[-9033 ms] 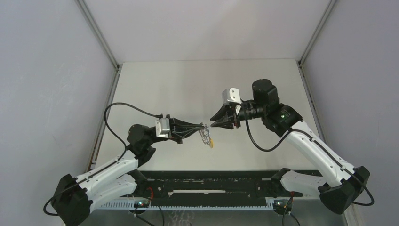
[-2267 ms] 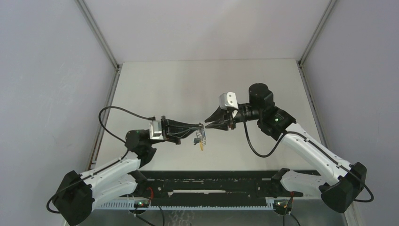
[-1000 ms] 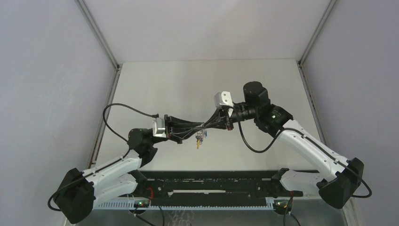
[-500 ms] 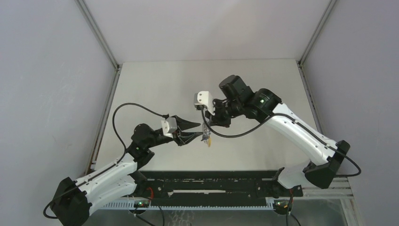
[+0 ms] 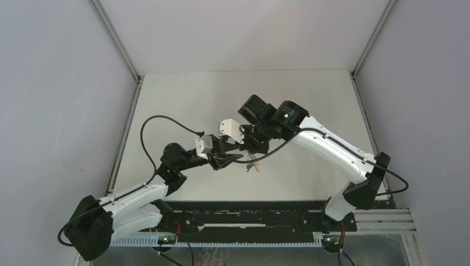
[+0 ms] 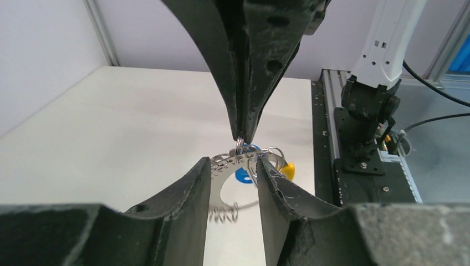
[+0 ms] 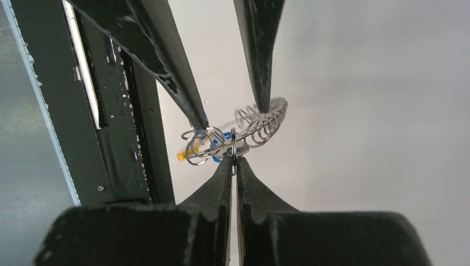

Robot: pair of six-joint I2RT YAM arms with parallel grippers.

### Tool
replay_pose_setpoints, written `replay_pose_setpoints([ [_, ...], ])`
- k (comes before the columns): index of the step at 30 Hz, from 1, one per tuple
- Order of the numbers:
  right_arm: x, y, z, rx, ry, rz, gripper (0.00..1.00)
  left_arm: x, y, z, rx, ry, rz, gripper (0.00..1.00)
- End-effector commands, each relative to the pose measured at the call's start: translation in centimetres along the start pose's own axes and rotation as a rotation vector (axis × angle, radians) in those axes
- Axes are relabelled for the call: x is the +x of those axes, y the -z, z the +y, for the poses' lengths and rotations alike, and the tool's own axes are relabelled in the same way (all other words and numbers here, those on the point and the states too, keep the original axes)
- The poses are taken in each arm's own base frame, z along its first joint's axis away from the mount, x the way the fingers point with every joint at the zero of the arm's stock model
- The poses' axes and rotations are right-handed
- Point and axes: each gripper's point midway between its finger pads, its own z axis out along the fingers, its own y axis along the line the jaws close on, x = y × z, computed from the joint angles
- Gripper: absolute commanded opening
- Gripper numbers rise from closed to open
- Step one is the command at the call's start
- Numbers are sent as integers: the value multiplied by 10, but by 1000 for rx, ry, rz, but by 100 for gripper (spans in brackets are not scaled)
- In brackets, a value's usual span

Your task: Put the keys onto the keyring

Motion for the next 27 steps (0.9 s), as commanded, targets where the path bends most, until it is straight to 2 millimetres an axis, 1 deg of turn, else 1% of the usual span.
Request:
replay_pose_setpoints([
  [1, -16, 12, -3, 36, 60, -37, 0, -33, -14, -4, 74, -25, -105, 40],
  [3, -17, 11, -2, 30, 67, -39, 0, -31, -15, -5, 82, -18, -108, 40],
  [4, -18, 9, -1, 20, 75, -43, 0, -28, -17, -6, 97, -11, -108, 38],
  [8, -21, 7, 0, 9, 85, -52, 0, -28, -18, -8, 113, -5, -111, 36],
  [11, -24, 9, 3, 1, 96, -67, 0, -27, -20, -7, 117, -2, -106, 35],
  [15, -29, 13, 6, -6, 120, -105, 0, -22, -21, -6, 118, 6, -94, 30],
  [18, -31, 16, 7, -6, 131, -122, 0, -20, -23, -6, 126, 10, -88, 24],
  [21, -31, 15, 7, -8, 135, -125, 0, -23, -23, -7, 133, 5, -93, 17],
  [25, -30, 12, 7, -15, 132, -118, 0, -28, -22, -9, 140, -8, -106, 1],
  [27, -30, 12, 5, -6, 121, -126, 0, -30, -21, -10, 137, -11, -117, 0],
])
